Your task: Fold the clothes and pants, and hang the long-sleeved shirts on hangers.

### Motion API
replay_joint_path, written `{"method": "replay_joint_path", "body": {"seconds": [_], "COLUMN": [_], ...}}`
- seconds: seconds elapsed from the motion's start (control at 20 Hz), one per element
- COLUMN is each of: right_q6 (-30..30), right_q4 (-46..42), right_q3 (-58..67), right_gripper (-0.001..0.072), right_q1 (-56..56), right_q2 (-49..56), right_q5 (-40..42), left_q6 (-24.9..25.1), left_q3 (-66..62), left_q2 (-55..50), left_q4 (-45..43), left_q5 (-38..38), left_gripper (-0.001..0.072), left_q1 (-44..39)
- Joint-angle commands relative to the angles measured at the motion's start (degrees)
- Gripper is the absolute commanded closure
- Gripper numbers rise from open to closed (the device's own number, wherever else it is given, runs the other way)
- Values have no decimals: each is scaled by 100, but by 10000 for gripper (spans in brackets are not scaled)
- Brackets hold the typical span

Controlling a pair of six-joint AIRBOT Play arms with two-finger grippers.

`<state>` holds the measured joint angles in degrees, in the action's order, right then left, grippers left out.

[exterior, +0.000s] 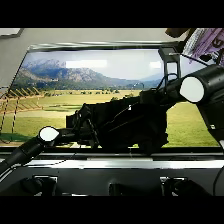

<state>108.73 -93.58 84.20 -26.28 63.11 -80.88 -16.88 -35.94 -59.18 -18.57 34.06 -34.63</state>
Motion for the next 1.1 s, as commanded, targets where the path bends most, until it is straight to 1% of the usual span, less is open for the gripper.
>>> {"method": "replay_joint_path", "body": {"seconds": [0.0,0.35,0.45,0.8,1.05], "right_q6": [-11,-11,-11,-162,-162], "right_q4": [13,142,173,24,542], "right_q3": [7,7,7,7,7], "right_gripper": [672,666,663,667,667], "right_q1": [-4,-4,-4,-4,-4], "right_q2": [-85,-92,-92,-92,-92], "right_q5": [-48,-68,-31,90,179], "left_q6": [4,22,26,44,46], "left_q3": [-24,-306,-352,-363,-378], "left_q2": [-83,-326,-420,-450,-481], "left_q4": [63,70,247,321,426], "left_q5": [-74,-114,-118,-87,-92], "left_gripper": [689,689,689,689,689], "left_q1": [-118,-260,-260,-260,-262]}}
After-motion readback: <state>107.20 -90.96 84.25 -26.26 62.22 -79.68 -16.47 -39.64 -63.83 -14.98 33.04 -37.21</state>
